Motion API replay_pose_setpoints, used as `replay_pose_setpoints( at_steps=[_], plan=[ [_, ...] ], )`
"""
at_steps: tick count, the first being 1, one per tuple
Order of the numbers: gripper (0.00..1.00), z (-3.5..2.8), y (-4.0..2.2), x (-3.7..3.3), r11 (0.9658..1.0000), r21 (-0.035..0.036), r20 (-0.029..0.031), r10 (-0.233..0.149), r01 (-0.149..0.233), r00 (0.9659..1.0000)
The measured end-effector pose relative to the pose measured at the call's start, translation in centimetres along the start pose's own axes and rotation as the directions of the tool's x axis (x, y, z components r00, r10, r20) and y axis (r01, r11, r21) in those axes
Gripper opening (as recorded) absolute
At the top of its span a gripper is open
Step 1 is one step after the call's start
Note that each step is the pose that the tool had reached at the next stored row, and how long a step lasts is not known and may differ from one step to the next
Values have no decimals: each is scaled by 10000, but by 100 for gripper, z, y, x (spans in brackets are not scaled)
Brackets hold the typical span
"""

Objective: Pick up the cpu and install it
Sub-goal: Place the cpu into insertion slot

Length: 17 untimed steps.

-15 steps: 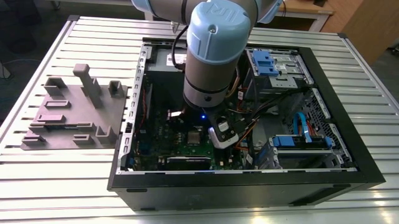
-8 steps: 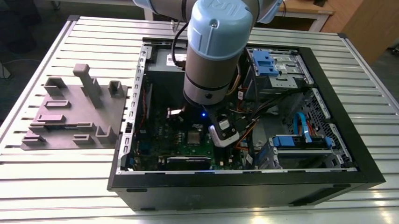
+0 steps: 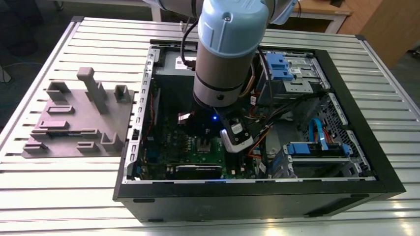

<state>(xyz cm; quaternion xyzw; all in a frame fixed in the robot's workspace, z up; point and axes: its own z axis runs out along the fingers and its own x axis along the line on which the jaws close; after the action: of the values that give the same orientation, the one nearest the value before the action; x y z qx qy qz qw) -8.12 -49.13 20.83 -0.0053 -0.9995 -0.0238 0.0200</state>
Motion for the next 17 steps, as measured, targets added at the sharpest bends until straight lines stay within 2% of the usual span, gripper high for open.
replay_pose_setpoints(
  at_steps=[1, 3, 17],
  plan=[
    [23, -10, 0, 0, 10000, 0, -2, 0, 0, 10000],
    [11, -16, 1, 0, 10000, -4, -1, -1, 1, 10000],
    [11, -22, 1, 1, 10000, -1, -6, 0, 0, 10000]
  ],
)
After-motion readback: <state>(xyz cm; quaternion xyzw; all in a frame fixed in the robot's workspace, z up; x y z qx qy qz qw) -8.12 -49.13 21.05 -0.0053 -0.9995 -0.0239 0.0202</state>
